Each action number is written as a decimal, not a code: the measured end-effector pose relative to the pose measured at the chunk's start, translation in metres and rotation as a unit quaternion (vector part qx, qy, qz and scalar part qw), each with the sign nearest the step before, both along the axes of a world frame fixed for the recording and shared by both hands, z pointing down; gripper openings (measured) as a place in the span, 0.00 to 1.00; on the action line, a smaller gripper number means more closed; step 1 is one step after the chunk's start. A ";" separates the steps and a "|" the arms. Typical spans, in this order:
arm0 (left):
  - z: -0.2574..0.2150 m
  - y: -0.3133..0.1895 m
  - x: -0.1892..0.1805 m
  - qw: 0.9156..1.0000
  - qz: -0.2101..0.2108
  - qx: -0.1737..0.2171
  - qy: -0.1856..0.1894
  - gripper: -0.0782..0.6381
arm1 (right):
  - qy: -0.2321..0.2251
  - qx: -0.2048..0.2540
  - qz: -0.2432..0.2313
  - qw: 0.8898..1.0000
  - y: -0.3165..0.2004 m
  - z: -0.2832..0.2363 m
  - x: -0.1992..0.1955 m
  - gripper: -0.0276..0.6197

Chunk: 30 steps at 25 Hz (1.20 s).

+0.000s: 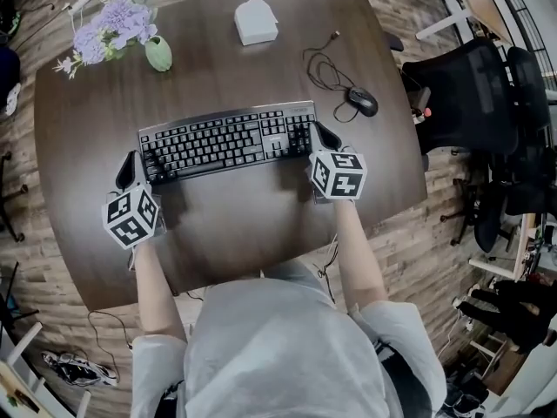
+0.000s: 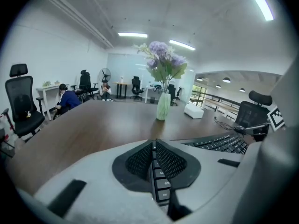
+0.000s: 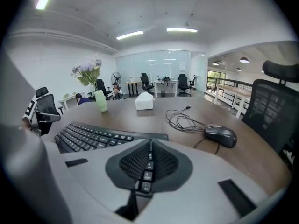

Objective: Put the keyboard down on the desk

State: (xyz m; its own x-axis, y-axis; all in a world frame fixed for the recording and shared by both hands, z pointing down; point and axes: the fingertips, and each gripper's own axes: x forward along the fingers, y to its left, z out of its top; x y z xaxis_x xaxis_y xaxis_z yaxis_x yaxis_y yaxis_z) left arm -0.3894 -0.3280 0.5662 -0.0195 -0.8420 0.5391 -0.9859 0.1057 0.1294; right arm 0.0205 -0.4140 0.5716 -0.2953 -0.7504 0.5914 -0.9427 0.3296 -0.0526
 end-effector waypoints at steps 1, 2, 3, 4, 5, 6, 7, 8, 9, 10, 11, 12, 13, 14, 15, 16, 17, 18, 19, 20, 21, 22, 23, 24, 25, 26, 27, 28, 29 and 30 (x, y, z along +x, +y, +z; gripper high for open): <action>-0.006 0.002 0.001 1.000 0.000 0.007 -0.005 0.14 | -0.008 0.008 -0.003 1.000 0.002 -0.006 -0.001 0.07; -0.011 0.003 0.002 1.000 0.001 0.013 -0.011 0.13 | -0.014 0.016 -0.007 1.000 0.004 -0.012 -0.003 0.07; -0.017 0.005 0.004 1.000 0.002 0.019 -0.018 0.13 | -0.017 0.023 -0.011 1.000 0.006 -0.018 -0.004 0.06; -0.022 0.007 0.007 0.999 0.004 0.025 -0.024 0.12 | -0.018 0.030 -0.016 0.999 0.008 -0.023 -0.005 0.06; -0.027 0.009 0.009 0.999 0.006 0.031 -0.029 0.12 | -0.020 0.036 -0.021 0.999 0.011 -0.027 -0.006 0.06; -0.033 0.012 0.012 0.999 0.007 0.038 -0.032 0.12 | -0.023 0.041 -0.026 0.999 0.014 -0.032 -0.007 0.06; -0.038 0.015 0.015 0.998 0.008 0.044 -0.035 0.12 | -0.029 0.046 -0.028 0.998 0.018 -0.037 -0.008 0.06; -0.044 0.018 0.018 0.998 0.008 0.050 -0.038 0.12 | -0.036 0.051 -0.030 0.998 0.021 -0.043 -0.008 0.06; -0.050 0.021 0.022 0.998 0.009 0.056 -0.040 0.12 | -0.041 0.057 -0.031 0.997 0.025 -0.048 -0.007 0.06; -0.055 0.025 0.025 0.997 0.009 0.063 -0.042 0.12 | -0.045 0.062 -0.032 0.997 0.028 -0.053 -0.007 0.06; -0.061 0.028 0.029 0.997 0.009 0.070 -0.043 0.12 | -0.047 0.067 -0.036 0.996 0.031 -0.057 -0.007 0.06; -0.067 0.032 0.032 0.996 0.009 0.077 -0.043 0.12 | -0.049 0.071 -0.041 0.995 0.035 -0.061 -0.007 0.06; -0.073 0.035 0.035 0.995 0.008 0.084 -0.043 0.12 | -0.050 0.074 -0.047 0.995 0.038 -0.066 -0.008 0.06; -0.079 0.039 0.038 0.995 0.007 0.091 -0.044 0.12 | -0.050 0.079 -0.053 0.994 0.041 -0.070 -0.009 0.06; -0.086 0.043 0.040 0.994 0.007 0.098 -0.045 0.12 | -0.050 0.084 -0.058 0.993 0.044 -0.075 -0.009 0.06; -0.092 0.046 0.043 0.993 0.006 0.104 -0.046 0.12 | -0.050 0.091 -0.063 0.993 0.047 -0.081 -0.009 0.06; -0.098 0.050 0.046 0.993 0.005 0.110 -0.048 0.12 | -0.049 0.098 -0.068 0.992 0.050 -0.087 -0.009 0.06; -0.104 0.054 0.049 0.992 0.004 0.116 -0.049 0.12 | -0.047 0.106 -0.073 0.991 0.054 -0.092 -0.009 0.06; -0.109 0.059 0.051 0.991 0.003 0.122 -0.050 0.12 | -0.046 0.114 -0.079 0.989 0.057 -0.098 -0.009 0.06; -0.114 0.063 0.054 0.991 0.001 0.128 -0.051 0.12 | -0.045 0.121 -0.084 0.988 0.061 -0.104 -0.009 0.06; -0.119 0.068 0.056 0.990 0.000 0.133 -0.051 0.12 | -0.046 0.127 -0.089 0.987 0.064 -0.109 -0.009 0.06; -0.124 0.073 0.058 0.989 -0.002 0.138 -0.052 0.12 | -0.049 0.134 -0.093 0.985 0.068 -0.115 -0.008 0.06; -0.129 0.078 0.061 0.988 -0.004 0.143 -0.052 0.12 | -0.051 0.140 -0.097 0.984 0.072 -0.121 -0.007 0.06; -0.133 0.083 0.063 0.988 -0.005 0.147 -0.052 0.12 | -0.053 0.146 -0.100 0.983 0.076 -0.127 -0.006 0.06; -0.138 0.088 0.066 0.987 -0.006 0.151 -0.052 0.12 | -0.055 0.152 -0.104 0.981 0.080 -0.132 -0.005 0.06; -0.143 0.093 0.068 0.986 -0.007 0.155 -0.053 0.12 | -0.056 0.158 -0.107 0.980 0.083 -0.138 -0.004 0.06; -0.148 0.098 0.070 0.986 -0.008 0.159 -0.054 0.12 | -0.057 0.164 -0.110 0.979 0.087 -0.144 -0.003 0.06; -0.153 0.103 0.073 0.985 -0.009 0.164 -0.055 0.12 | -0.058 0.169 -0.112 0.978 0.091 -0.150 -0.002 0.06; -0.158 0.107 0.075 0.984 -0.011 0.169 -0.056 0.12 | -0.059 0.174 -0.114 0.976 0.094 -0.155 0.000 0.06; -0.163 0.111 0.078 0.983 -0.012 0.174 -0.058 0.12 | -0.062 0.179 -0.117 0.975 0.097 -0.159 0.001 0.06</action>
State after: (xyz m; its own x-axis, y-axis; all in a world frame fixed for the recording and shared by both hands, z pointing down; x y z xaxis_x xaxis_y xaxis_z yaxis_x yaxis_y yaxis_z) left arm -0.3112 -0.2169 0.4033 -0.0862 -0.9734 0.2124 -0.9939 0.0988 0.0493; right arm 0.0217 -0.3170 0.4125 -0.5351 -0.8063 0.2522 -0.8337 0.5522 -0.0035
